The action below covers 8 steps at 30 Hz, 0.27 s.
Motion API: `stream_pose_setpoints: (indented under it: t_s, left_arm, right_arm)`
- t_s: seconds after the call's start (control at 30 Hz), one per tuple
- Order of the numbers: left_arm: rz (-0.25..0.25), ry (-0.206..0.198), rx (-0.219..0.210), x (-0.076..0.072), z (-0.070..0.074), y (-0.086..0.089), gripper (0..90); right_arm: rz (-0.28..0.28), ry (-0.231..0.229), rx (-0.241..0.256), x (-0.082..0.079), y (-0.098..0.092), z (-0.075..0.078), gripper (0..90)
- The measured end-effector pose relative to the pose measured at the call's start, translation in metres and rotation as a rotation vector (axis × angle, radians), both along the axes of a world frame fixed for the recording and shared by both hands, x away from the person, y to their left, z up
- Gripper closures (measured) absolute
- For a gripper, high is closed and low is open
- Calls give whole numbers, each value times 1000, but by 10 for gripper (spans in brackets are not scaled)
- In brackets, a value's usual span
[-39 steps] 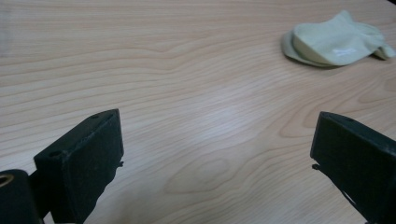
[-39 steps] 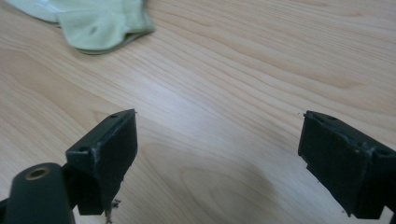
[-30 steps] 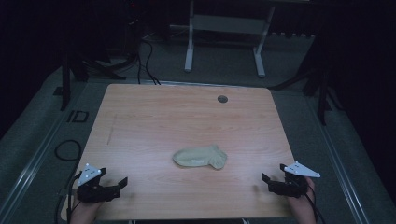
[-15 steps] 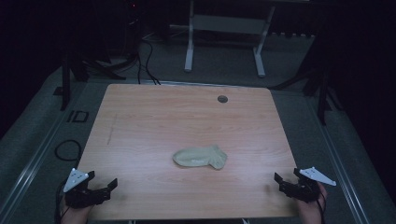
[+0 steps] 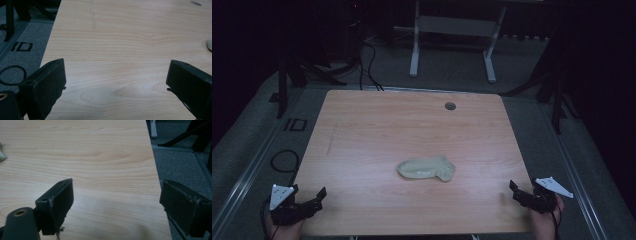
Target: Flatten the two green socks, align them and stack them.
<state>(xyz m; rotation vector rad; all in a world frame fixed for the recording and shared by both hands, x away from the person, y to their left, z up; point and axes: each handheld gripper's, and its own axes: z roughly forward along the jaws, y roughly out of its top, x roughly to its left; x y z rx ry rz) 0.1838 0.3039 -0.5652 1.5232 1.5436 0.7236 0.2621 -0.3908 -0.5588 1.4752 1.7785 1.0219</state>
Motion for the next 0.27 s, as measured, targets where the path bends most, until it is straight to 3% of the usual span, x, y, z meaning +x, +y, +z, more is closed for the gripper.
stream_pose_setpoints:
  t_s: [0.07,0.27]
  left_arm:
    - [0,18,14,0,-2,-2,28]
    - [-11,20,31,1,-4,-5,28]
  right_arm:
    - [-1,1,-5,0,1,0,119]
    - [-8,5,3,0,-1,-1,120]
